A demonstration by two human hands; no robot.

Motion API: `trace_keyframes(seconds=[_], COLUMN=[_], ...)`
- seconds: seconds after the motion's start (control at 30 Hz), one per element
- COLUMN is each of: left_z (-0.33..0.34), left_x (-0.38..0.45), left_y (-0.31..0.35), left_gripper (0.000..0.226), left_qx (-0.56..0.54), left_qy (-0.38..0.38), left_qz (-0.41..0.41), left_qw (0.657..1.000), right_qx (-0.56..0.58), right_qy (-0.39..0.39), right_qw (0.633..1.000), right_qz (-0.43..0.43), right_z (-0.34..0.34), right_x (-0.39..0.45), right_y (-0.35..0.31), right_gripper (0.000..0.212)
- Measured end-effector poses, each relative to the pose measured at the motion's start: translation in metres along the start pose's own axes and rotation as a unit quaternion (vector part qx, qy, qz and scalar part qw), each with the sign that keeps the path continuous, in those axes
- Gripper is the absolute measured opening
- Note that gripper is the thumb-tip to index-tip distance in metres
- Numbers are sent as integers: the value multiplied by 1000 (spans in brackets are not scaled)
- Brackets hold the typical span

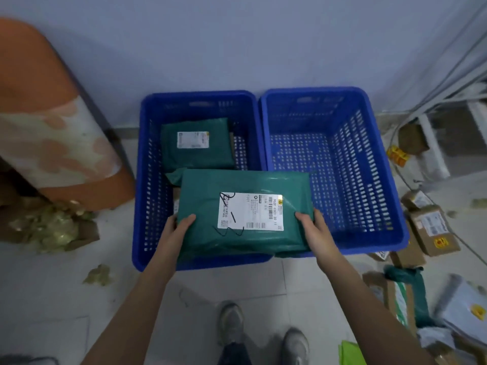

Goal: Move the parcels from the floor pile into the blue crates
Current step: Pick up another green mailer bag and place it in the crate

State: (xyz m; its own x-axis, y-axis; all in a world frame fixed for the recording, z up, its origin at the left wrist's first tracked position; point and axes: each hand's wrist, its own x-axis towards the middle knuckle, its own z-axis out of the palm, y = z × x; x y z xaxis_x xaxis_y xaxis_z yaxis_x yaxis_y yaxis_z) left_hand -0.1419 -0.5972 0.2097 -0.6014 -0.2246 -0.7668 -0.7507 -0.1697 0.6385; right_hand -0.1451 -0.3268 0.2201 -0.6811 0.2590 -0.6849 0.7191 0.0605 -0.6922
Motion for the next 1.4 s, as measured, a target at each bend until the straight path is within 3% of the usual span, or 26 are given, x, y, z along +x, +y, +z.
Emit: trace_keyframes(seconds=[0.13, 0.27, 0.57, 0.8, 0.97, 1.1, 1.23, 1.4], left_z=[-28, -42, -34, -28, 6, 35, 46, 45], left_x=[26, 43, 88, 124, 143, 149, 169, 197], left_y=[0, -16, -45, -77, -90, -104, -118, -133], left_gripper=[57, 78, 54, 56, 24, 33, 46, 58], left_qx=[11, 15, -60, -171, -196, -192, -185, -75], left_qy=[27, 25, 103, 85, 40, 2, 21, 14], left_qz=[-9, -59, -152, -215, -310, -424, -433, -471], left_qw=[1000, 998, 981, 958, 930, 885, 882, 879], right_qx=[-52, -108, -302, -347, -479, -556, -557, -514], right_qy=[-62, -100, -175, -166, -147, -182, -192, -224], right_qw=[996, 988, 927, 893, 828, 774, 779, 802], right_qz=[-24, -45, -137, -233, -253, -242, -215, -204], right_z=[32, 53, 104, 146, 156, 171, 191, 218], right_x=[24, 54, 127, 167, 201, 215, 240, 271], right_y=[-17, -18, -36, -60, -63, -50, -31, 1], right_gripper=[48, 47, 47, 46, 45, 46, 45, 46])
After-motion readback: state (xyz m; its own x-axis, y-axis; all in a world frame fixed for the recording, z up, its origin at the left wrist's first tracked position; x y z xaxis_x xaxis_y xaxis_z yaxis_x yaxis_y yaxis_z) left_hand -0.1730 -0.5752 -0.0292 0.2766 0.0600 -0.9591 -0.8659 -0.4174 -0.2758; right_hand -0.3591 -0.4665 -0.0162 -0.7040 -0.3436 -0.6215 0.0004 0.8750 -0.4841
